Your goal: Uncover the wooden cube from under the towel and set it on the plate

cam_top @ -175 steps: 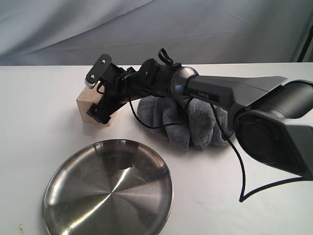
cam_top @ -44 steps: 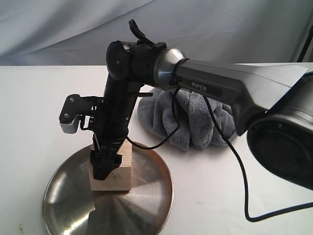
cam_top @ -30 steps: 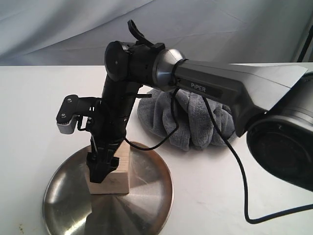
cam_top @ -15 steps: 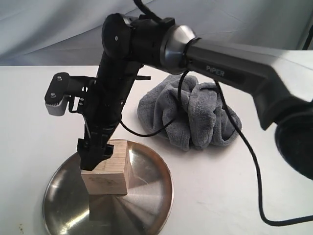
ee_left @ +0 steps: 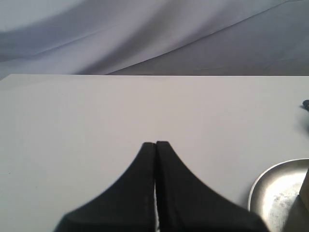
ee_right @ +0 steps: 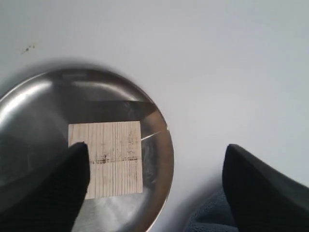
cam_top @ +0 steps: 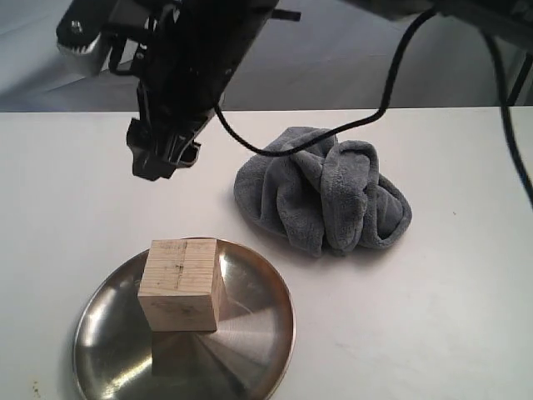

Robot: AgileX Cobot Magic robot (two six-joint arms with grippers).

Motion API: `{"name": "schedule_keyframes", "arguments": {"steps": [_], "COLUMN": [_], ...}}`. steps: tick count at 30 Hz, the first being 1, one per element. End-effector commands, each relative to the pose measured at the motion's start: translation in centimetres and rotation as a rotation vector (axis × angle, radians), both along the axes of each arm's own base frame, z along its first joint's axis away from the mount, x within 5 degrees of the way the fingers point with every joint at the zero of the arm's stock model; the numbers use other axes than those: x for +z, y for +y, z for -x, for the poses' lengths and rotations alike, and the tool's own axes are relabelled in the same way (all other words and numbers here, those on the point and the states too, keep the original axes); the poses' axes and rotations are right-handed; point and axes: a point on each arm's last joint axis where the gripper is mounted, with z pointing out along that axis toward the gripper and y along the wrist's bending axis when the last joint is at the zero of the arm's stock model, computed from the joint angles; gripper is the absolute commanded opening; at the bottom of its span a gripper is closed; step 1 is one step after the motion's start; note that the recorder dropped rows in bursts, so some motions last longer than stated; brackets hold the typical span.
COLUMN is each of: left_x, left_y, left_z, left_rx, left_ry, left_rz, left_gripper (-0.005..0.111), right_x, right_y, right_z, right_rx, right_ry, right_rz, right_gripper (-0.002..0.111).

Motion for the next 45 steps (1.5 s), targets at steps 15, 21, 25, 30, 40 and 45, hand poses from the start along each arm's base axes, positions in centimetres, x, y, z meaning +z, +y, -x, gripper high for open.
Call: {"name": "schedule_keyframes", "arguments": {"steps": [15, 21, 25, 30, 40, 45], "left_x": [0.1, 0.1, 0.1, 0.1, 0.1, 0.1], "left_y": [0.0, 0.0, 0.0, 0.0, 0.0, 0.0], "left_z": [0.0, 0.0, 0.0, 0.0, 0.0, 0.0], "left_rx": [-0.005, -0.005, -0.005, -0.005, -0.005, -0.005], "left_ry": [-0.014, -0.014, -0.014, -0.014, -0.014, -0.014], "left_rz": [0.009, 0.009, 0.009, 0.009, 0.009, 0.009], "left_gripper": [0.001, 0.001, 0.001, 0.001, 0.001, 0.001], "right_x": [11.5, 14.2, 16.1, 17.9, 20.8, 22.3], "right_y": [-12.1, -15.6, -17.3, -19.3, -22.1, -22.9], "right_z": [-0.7, -0.9, -1.1, -1.8, -2.1, -1.3], "right_rx": [-0.342, -0.453, -0.531, -0.619, -0.767, -0.784], "right_ry": [-0.061, -0.161, -0.263, -0.391, -0.659, -0.768], "right_rz": [-0.307, -0.399, -0.495, -0.589, -0.702, -0.745], "right_gripper": [0.004, 0.000, 0.000, 0.000, 0.000, 0.000]}}
